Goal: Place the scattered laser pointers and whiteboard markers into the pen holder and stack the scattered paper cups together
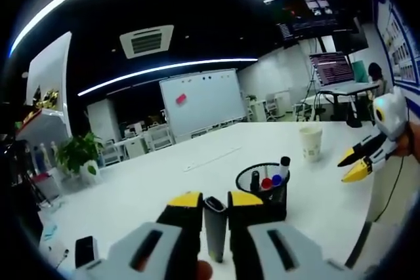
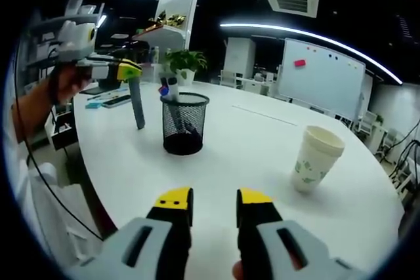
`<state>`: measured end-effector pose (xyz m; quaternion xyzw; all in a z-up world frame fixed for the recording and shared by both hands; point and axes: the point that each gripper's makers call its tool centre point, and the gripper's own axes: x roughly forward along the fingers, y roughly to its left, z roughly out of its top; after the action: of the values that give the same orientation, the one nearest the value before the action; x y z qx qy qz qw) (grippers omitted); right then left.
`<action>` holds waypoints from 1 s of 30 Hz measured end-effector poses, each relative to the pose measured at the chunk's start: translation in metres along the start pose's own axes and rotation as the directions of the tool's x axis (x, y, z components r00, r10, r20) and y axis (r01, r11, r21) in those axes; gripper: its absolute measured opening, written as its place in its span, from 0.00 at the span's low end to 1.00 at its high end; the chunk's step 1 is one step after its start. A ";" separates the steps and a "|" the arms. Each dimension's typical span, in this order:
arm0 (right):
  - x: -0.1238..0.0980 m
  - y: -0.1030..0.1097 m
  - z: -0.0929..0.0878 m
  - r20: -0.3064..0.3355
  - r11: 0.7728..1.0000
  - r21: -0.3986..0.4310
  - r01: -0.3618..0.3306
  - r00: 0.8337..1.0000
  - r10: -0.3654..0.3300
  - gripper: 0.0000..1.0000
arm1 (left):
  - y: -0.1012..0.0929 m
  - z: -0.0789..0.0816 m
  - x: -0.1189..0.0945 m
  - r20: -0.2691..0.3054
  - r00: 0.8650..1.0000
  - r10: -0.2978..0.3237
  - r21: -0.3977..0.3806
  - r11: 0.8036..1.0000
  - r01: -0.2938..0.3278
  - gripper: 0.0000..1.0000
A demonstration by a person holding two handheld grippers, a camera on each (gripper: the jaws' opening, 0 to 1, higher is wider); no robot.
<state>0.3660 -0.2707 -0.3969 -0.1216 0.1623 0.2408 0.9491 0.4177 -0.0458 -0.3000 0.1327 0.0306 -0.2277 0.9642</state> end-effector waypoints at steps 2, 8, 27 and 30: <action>0.000 -0.001 0.000 -0.001 1.000 0.002 0.003 1.000 -0.003 0.27 | 0.000 0.000 0.000 0.000 1.000 0.002 0.005 1.000 -0.002 0.16; -0.001 0.000 -0.002 -0.002 1.000 0.006 0.001 1.000 -0.001 0.27 | 0.000 0.001 0.000 0.005 1.000 0.002 0.009 1.000 -0.002 0.15; -0.002 0.000 -0.003 -0.001 1.000 0.012 0.005 1.000 -0.005 0.27 | 0.000 0.005 -0.001 0.019 1.000 0.006 0.022 1.000 -0.006 0.11; -0.003 0.000 -0.002 0.000 1.000 0.012 0.007 1.000 -0.007 0.27 | 0.001 0.005 -0.001 0.017 1.000 0.004 0.020 1.000 -0.004 0.10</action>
<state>0.3635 -0.2728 -0.3981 -0.1162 0.1632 0.2366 0.9507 0.4177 -0.0462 -0.2950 0.1403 0.0200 -0.2272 0.9635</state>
